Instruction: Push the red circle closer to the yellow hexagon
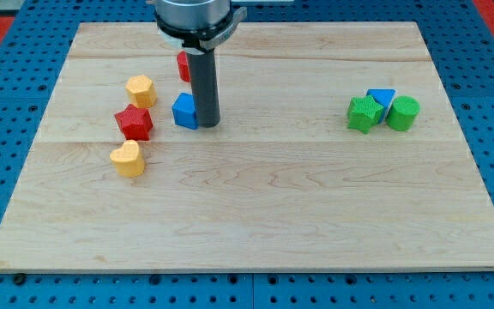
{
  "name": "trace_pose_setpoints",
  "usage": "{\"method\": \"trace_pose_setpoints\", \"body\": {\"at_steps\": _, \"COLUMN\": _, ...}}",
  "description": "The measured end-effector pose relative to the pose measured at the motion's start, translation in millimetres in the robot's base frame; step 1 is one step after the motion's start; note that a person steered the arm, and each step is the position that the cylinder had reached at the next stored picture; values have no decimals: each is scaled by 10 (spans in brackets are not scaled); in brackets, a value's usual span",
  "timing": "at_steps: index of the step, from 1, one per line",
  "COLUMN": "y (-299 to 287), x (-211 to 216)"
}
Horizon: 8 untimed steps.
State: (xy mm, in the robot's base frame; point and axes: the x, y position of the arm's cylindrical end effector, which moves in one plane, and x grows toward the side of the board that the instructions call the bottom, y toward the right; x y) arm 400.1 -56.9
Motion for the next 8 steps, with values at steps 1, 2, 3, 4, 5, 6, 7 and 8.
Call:
{"method": "trace_pose_setpoints", "body": {"at_steps": 1, "y": 1, "x": -108}}
{"method": "trace_pose_setpoints", "body": {"at_steps": 2, "y": 17, "x": 140}}
{"method": "trace_pose_setpoints", "body": {"at_steps": 3, "y": 419, "x": -174}}
{"method": "trace_pose_setpoints", "body": {"at_steps": 4, "y": 928, "x": -635}}
{"method": "trace_pose_setpoints", "body": {"at_steps": 5, "y": 754, "x": -954}}
{"method": "trace_pose_setpoints", "body": {"at_steps": 6, "y": 399, "x": -1059}}
{"method": "trace_pose_setpoints", "body": {"at_steps": 7, "y": 141, "x": -1104}}
{"method": "trace_pose_setpoints", "body": {"at_steps": 8, "y": -185, "x": -1104}}
